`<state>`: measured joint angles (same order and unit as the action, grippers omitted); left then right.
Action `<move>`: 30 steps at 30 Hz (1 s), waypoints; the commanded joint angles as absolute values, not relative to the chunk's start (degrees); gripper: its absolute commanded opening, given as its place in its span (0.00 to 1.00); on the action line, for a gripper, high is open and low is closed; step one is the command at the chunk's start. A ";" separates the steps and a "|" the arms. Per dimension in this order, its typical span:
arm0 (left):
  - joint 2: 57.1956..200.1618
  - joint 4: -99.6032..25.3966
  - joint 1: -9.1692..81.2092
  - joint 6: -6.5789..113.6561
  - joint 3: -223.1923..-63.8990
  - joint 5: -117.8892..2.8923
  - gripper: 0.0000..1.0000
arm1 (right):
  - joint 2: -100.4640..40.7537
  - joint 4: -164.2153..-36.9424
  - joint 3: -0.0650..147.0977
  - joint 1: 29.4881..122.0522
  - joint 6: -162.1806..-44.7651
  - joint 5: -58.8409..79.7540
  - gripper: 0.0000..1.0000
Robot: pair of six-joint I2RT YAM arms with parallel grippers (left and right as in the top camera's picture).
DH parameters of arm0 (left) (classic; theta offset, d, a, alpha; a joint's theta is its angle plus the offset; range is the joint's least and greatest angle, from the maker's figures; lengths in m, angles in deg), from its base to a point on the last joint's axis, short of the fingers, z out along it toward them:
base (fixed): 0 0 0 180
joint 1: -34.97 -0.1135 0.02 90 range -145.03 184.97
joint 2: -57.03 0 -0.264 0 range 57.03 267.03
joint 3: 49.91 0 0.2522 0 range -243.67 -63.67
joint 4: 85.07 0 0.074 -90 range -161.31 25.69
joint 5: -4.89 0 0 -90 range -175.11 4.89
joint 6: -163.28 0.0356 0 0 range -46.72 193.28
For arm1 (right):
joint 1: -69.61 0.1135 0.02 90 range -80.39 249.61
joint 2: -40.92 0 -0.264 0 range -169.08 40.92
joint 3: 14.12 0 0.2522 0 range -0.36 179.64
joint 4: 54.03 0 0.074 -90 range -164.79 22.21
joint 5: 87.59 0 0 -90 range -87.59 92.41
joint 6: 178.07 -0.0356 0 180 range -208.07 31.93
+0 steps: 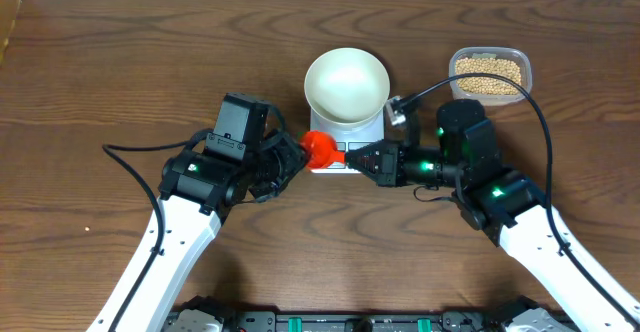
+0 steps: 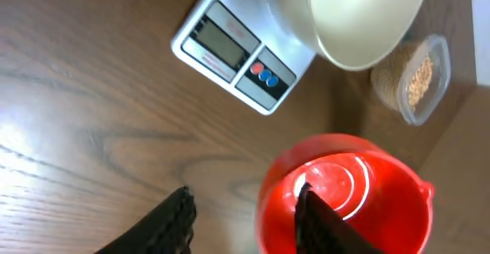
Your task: Scoop item into bowl and weigh 50g on scale
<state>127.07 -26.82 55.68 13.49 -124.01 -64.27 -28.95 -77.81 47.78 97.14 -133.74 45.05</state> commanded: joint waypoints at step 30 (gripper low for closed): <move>127.14 -24.90 55.96 48.72 -123.72 -73.52 0.45 | -28.45 -71.43 48.63 80.94 -123.17 40.50 0.01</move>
